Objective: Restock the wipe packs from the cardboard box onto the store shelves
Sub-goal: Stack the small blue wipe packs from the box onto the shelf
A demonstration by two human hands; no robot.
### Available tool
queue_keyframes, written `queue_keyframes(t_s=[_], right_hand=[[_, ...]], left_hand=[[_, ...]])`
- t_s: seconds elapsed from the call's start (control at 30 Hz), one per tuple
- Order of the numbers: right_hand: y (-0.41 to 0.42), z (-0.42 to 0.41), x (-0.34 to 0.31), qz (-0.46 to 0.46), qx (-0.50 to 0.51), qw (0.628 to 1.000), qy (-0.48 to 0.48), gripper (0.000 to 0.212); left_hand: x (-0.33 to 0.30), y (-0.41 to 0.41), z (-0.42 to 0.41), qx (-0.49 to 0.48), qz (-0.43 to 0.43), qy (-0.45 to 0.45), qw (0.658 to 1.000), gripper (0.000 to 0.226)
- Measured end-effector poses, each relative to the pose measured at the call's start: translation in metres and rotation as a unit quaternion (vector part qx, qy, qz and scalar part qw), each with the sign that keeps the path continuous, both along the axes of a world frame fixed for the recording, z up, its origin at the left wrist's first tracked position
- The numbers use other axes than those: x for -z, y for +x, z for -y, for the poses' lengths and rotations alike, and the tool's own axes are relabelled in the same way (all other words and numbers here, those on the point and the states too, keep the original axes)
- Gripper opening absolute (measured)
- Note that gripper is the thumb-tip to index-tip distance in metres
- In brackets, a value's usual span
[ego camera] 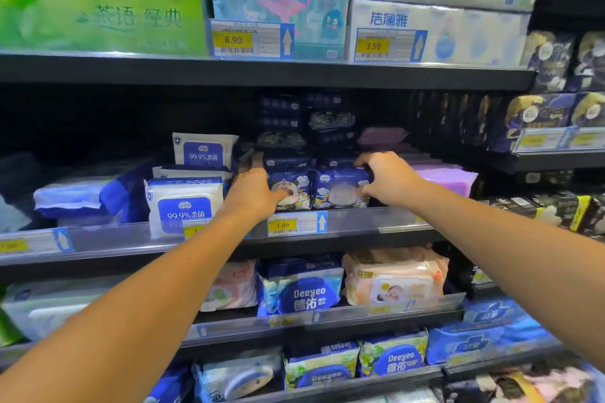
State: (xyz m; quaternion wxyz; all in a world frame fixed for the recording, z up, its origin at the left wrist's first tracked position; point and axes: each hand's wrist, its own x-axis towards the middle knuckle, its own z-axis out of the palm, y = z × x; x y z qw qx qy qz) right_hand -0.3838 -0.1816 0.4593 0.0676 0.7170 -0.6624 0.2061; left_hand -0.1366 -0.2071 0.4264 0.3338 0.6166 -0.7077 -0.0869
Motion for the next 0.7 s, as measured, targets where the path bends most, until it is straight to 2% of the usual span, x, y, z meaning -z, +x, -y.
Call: queue_keyframes(t_s=[0.03,0.07,0.13,0.23,0.33,0.4,0.47,0.53,0.6,0.7], right_hand=[[0.003,0.001,0.003,-0.048,0.012,0.999,-0.022,0.051],[0.005,0.002,0.005,-0.095,0.025,0.994,-0.038,0.048],[0.007,0.002,0.006,-0.157,0.044,0.985,-0.046,0.049],[0.006,-0.006,0.003,-0.122,0.038,0.991,-0.048,0.06],[0.005,-0.023,0.006,-0.074,-0.057,0.988,-0.127,0.052],[0.01,-0.038,0.012,-0.02,-0.132,0.985,-0.11,0.045],[0.017,-0.047,0.021,-0.018,-0.148,0.988,-0.032,0.043],[0.022,-0.048,0.029,-0.048,-0.144,0.988,0.033,0.044],[0.024,-0.048,0.033,-0.038,-0.144,0.987,0.061,0.045],[0.025,-0.046,0.031,-0.022,-0.138,0.986,0.089,0.052]], left_hand=[[0.001,0.0,0.0,0.004,-0.005,-0.006,1.0,0.086],[0.001,0.0,0.0,0.008,-0.002,-0.012,1.0,0.089],[0.0,0.001,0.001,0.019,0.025,-0.007,0.999,0.081],[-0.002,0.005,-0.004,0.028,0.066,-0.014,0.997,0.063],[-0.003,0.007,-0.023,0.037,0.137,-0.129,0.981,0.047],[-0.003,0.006,-0.039,0.071,0.173,-0.182,0.965,0.037],[0.001,0.004,-0.05,0.109,0.197,-0.141,0.964,0.036],[0.005,0.002,-0.057,0.125,0.21,-0.063,0.968,0.047],[0.005,-0.001,-0.059,0.121,0.221,-0.014,0.968,0.057],[0.0,-0.008,-0.058,0.108,0.259,0.012,0.96,0.057]])
